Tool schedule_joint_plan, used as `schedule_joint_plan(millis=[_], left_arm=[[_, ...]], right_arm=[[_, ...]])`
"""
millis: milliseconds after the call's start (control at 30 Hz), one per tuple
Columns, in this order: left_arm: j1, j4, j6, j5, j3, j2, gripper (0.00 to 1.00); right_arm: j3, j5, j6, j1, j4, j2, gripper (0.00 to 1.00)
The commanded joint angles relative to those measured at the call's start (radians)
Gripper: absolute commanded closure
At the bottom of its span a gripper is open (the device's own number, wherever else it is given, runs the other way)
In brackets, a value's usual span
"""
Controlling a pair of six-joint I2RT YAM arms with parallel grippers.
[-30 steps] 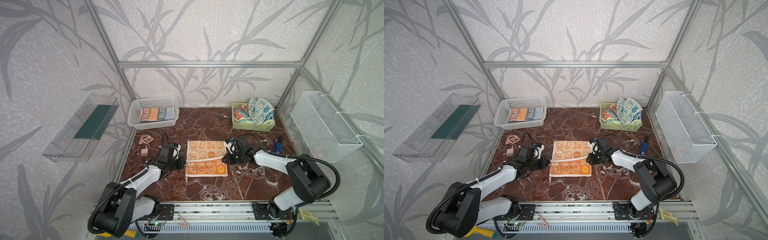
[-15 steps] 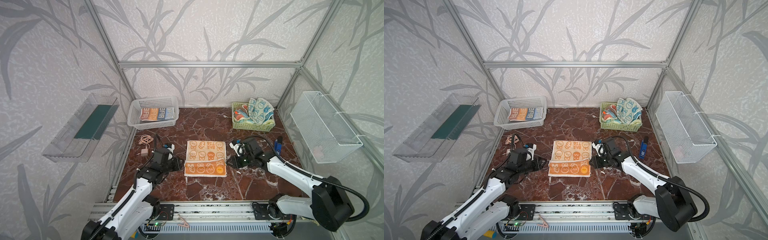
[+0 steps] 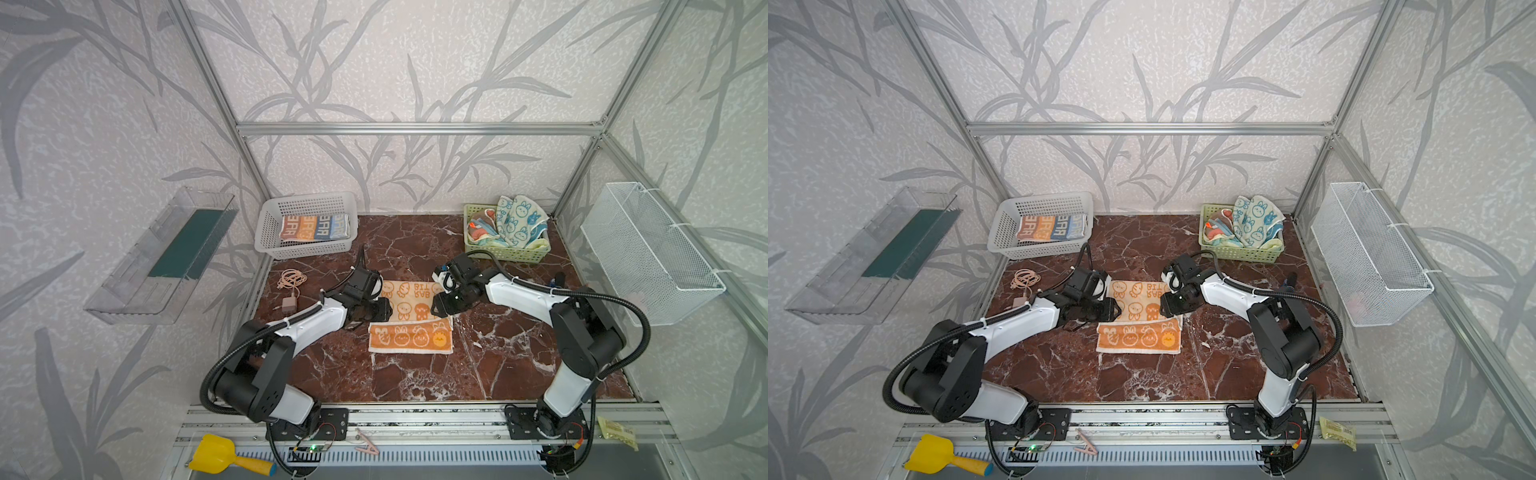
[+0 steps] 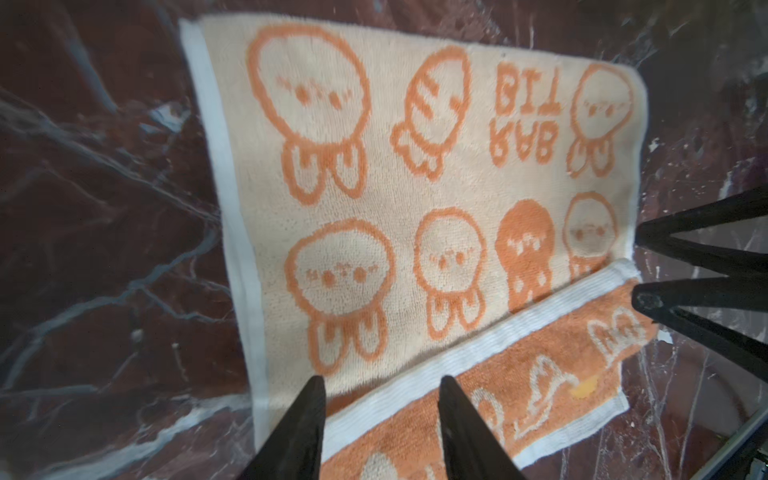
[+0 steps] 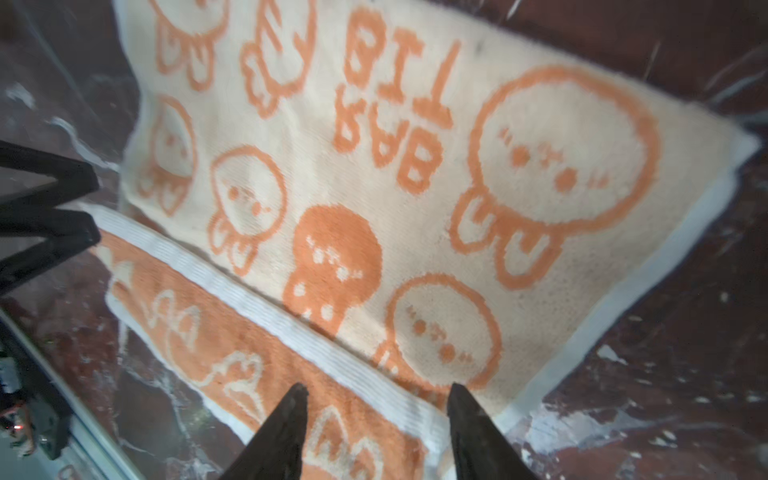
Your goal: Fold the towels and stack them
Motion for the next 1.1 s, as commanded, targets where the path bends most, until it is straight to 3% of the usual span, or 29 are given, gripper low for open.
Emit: schedule_joint_plan(millis=[0,200,467,667,833,1067], left_arm=[[-0.016,-0.020,0.048,-0.033,0.048,0.054,0.50],[-0.038,-0.019,0.026,-0.026,-0.016,0.059,0.50],[-0.137,-0.113,-0.011,-0.081,-0.100,-0.082,0.50],[-0.210,-0.193,-0.086,-0.121,-0.188,-0.244,0.50],[-0.318,-0.163,-0.227,-0.095,-0.332,-0.393,0.51],[-0.429,-0.342,-0.339,-0.204,-0.361,-0.637,0.52]], right_arm=[[0.029,0.030,-0.020,0.016,-0.089,0.025,0.42],[0.010,0.019,-0.043,0.066,-0.109,0.018,0.44],[-0.061,-0.016,-0.029,0.127,-0.124,-0.099,0.48],[-0.178,-0.036,0.036,0.190,-0.112,-0.215,0.48],[-0.346,-0.061,0.121,0.248,-0.063,-0.328,0.48],[-0.421,0.000,0.165,0.248,-0.104,-0.504,0.48]])
